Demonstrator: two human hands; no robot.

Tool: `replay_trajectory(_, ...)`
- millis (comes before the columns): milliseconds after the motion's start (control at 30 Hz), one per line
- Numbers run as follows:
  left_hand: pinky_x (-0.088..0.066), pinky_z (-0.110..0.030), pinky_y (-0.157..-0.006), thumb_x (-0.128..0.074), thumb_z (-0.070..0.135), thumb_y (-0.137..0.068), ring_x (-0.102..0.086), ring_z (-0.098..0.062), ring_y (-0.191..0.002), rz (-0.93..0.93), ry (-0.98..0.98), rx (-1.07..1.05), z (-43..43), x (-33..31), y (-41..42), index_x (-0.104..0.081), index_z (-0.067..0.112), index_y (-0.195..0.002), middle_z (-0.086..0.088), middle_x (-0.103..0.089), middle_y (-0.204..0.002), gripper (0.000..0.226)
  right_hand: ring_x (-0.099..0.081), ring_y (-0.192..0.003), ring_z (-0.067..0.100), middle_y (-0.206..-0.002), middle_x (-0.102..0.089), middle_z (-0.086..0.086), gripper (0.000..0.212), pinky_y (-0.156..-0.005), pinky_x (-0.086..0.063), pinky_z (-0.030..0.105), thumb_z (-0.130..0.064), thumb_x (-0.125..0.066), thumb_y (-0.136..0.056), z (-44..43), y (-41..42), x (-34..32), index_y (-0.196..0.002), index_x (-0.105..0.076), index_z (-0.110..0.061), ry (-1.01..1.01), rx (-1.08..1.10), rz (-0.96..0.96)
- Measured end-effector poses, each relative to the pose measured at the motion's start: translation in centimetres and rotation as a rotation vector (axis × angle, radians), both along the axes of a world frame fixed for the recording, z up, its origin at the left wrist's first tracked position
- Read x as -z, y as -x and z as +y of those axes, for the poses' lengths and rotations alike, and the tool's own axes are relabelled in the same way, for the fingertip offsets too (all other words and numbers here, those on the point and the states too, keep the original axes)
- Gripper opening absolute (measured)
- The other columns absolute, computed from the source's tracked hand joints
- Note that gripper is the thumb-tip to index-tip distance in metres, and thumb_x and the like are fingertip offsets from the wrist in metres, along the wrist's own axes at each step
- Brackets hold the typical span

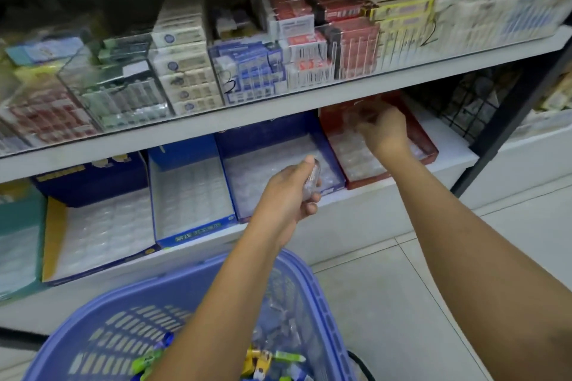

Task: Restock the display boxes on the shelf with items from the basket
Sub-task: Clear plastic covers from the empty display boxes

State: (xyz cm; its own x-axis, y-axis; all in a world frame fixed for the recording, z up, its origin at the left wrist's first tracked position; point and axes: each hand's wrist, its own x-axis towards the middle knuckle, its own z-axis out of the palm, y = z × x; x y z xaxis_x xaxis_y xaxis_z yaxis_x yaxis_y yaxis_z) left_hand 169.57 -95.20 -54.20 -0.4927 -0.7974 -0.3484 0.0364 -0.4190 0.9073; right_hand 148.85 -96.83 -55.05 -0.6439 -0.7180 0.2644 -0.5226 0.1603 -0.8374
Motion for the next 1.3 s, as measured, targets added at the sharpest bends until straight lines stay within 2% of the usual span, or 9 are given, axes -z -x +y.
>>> replay_trajectory(200, -0.03, -0.018, -0.038, -0.05, 0.03, -0.096, -0.043, -0.008, -0.045, -0.06, 0.036, -0.021, -1.3, 1.7, 0.3, -0.061, 0.012, -0.097, -0.002, -0.058, -0.076, 0.021, -0.062, -0.082, 0.011, -0.094, -0.072, 0.003, 0.012, -0.064, -0.039, 0.004, -0.017, -0.069, -0.08, -1.9, 0.9, 1.9, -0.092, -0.071, -0.015, 0.03, -0.079, 0.123)
replay_trajectory(400, -0.044, -0.019, -0.05, -0.052, 0.021, -0.094, -0.055, -0.01, -0.061, -0.078, 0.123, 0.019, -2.0, 3.2, 0.9, -0.06, 0.02, -0.114, -0.003, -0.062, -0.093, 0.021, -0.065, -0.094, 0.024, -0.101, -0.071, 0.007, 0.024, -0.081, -0.053, 0.034, -0.026, -0.071, -0.079, -3.9, 0.9, 3.0, -0.099, -0.07, -0.013, -0.17, -0.11, 0.226)
replay_trajectory(633, -0.056, -0.028, -0.076, -0.066, 0.026, -0.088, -0.068, -0.013, -0.074, -0.118, 0.256, -0.078, -1.9, 3.5, 1.2, -0.066, 0.019, -0.098, 0.003, -0.073, -0.079, 0.012, -0.063, -0.099, 0.028, -0.105, -0.069, 0.012, 0.029, -0.077, -0.046, 0.026, -0.028, -0.068, -0.082, -3.2, 0.2, 1.6, -0.104, -0.067, -0.007, -0.213, -0.018, 0.169)
replay_trajectory(733, -0.056, -0.027, -0.072, -0.068, 0.024, -0.085, -0.066, -0.015, -0.07, -0.197, 0.416, -0.179, -2.3, 3.3, 2.4, -0.064, 0.018, -0.092, -0.003, -0.071, -0.082, 0.009, -0.067, -0.085, 0.028, -0.096, -0.071, 0.011, 0.033, -0.074, -0.054, 0.032, -0.038, -0.066, -0.081, -1.3, -0.7, -0.4, -0.098, -0.066, -0.009, -0.153, 0.001, -0.098)
replay_trajectory(800, -0.052, -0.019, -0.067, -0.069, 0.021, -0.084, -0.063, -0.012, -0.07, -0.247, 0.543, -0.234, -2.7, 3.0, 3.9, -0.062, 0.015, -0.094, -0.002, -0.069, -0.086, 0.013, -0.07, -0.076, 0.026, -0.088, -0.073, 0.013, 0.046, -0.072, -0.059, 0.035, -0.049, -0.069, -0.076, 0.1, -1.8, -1.9, -0.095, -0.068, -0.007, -0.253, -0.245, -0.306)
replay_trajectory(867, -0.043, -0.005, -0.06, -0.068, 0.019, -0.085, -0.058, -0.002, -0.069, -0.279, 0.655, -0.256, -2.7, 2.5, 5.6, -0.059, 0.017, -0.092, 0.009, -0.062, -0.08, 0.012, -0.071, -0.083, 0.027, -0.092, -0.072, 0.017, 0.048, -0.077, -0.059, 0.037, -0.042, -0.075, -0.073, 1.1, -2.7, -2.7, -0.1, -0.067, -0.004, -0.31, -0.414, -0.354)
replay_trajectory(967, -0.039, 0.0, -0.058, -0.066, 0.015, -0.086, -0.057, -0.002, -0.072, -0.278, 0.724, -0.265, -2.4, 2.0, 7.6, -0.061, 0.016, -0.099, 0.011, -0.06, -0.08, 0.014, -0.068, -0.09, 0.028, -0.094, -0.071, 0.016, 0.036, -0.085, -0.056, 0.044, -0.028, -0.079, -0.072, 1.5, -2.0, -3.3, -0.097, -0.069, -0.005, -0.218, -0.313, -0.275)
replay_trajectory(1133, -0.045, -0.018, -0.089, -0.052, 0.012, -0.092, -0.056, -0.02, -0.111, -0.52, 1.083, 0.125, -1.4, 2.7, 8.1, -0.048, 0.019, -0.136, -0.005, -0.057, -0.128, 0.045, -0.064, -0.088, 0.023, -0.093, -0.069, 0.008, 0.02, -0.084, -0.054, 0.035, -0.015, -0.075, -0.071, 0.1, 1.9, -2.2, -0.088, -0.067, -0.007, -0.092, 0.031, -0.085)
replay_trajectory(1300, -0.021, -0.023, -0.114, -0.047, 0.015, -0.095, -0.028, -0.017, -0.139, -0.763, 1.357, 0.504, -0.9, 5.6, 6.8, -0.038, 0.016, -0.144, -0.002, -0.037, -0.15, 0.05, -0.064, -0.094, 0.026, -0.095, -0.069, 0.009, 0.017, -0.071, -0.041, 0.021, -0.017, -0.067, -0.077, -1.9, 3.0, 0.9, -0.094, -0.066, -0.011, -0.14, 0.023, 0.146)
